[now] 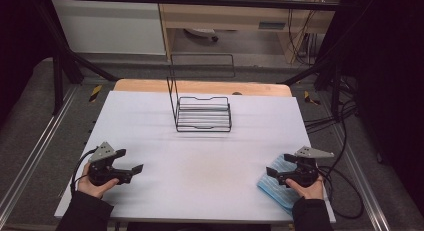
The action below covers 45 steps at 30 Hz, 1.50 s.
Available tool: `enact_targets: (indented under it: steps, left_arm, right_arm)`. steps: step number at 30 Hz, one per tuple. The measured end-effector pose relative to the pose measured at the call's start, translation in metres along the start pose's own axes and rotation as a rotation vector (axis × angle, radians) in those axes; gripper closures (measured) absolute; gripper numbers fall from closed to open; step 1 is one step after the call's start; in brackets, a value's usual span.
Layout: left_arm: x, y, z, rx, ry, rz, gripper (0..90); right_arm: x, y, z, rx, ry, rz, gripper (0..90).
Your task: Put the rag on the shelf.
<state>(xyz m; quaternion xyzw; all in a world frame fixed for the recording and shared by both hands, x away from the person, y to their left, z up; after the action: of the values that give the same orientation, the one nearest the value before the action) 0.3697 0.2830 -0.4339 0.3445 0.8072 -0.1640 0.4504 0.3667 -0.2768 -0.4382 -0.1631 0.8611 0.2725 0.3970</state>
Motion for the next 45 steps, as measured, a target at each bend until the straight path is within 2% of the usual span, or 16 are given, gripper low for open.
enact_targets:
  steps: [8, 13, 18, 21, 24, 25, 31, 36, 37, 41, 45]
  left_arm:
    - [0.0, 0.0, 0.001, -0.008, 0.006, -0.002, 8.4]
    - [0.002, 0.0, 0.001, -0.009, 0.011, -0.006, 7.7]
    - [0.004, -0.001, 0.003, -0.012, 0.021, -0.007, 6.8]
    - [0.003, -0.001, 0.003, -0.015, 0.023, -0.012, 6.8]
    - [0.003, -0.001, 0.002, -0.014, 0.021, -0.014, 6.6]
    - [0.003, -0.001, 0.002, -0.016, 0.023, -0.015, 6.6]
    - [0.004, -0.001, 0.001, -0.013, 0.025, -0.012, 6.6]
    - [0.004, -0.001, 0.001, -0.01, 0.027, -0.016, 6.7]
    - [0.004, -0.001, 0.001, -0.009, 0.029, -0.015, 6.7]
    - [0.004, 0.0, 0.001, -0.01, 0.028, -0.018, 6.8]
    - [0.004, 0.0, 0.001, -0.011, 0.027, -0.022, 7.1]
  right_arm:
    - [-0.001, 0.004, 0.001, 0.022, 0.014, -0.019, 2.2]
    - [-0.002, 0.014, 0.003, 0.032, 0.029, -0.027, 7.0]
    - [0.001, 0.024, 0.006, 0.02, 0.076, -0.041, 16.4]
    - [0.004, 0.029, 0.009, 0.014, 0.097, -0.068, 25.9]
    - [0.009, 0.035, 0.013, -0.014, 0.126, -0.07, 33.8]
    - [0.011, 0.036, 0.014, -0.009, 0.138, -0.076, 36.8]
    - [0.021, 0.044, 0.017, -0.011, 0.194, -0.095, 45.6]
    - [0.027, 0.045, 0.019, 0.023, 0.22, -0.132, 53.1]
    - [0.028, 0.045, 0.021, 0.043, 0.232, -0.144, 56.8]
    - [0.03, 0.045, 0.022, 0.052, 0.247, -0.177, 62.2]
    - [0.03, 0.044, 0.023, 0.058, 0.247, -0.195, 73.6]
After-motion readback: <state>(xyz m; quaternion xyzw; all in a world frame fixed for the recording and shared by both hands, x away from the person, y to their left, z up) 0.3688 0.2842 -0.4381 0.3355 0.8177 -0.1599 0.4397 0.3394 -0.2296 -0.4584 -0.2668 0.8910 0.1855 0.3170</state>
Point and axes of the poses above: each handheld gripper's, and its own axes: z roughly forward along the jaws, x roughly out of its underside, y roughly to its left, the point moved 2 cm from there along z, roughly forward along the jaws, and after that the axes turned 8 degrees about z, right-handed, at the moved point
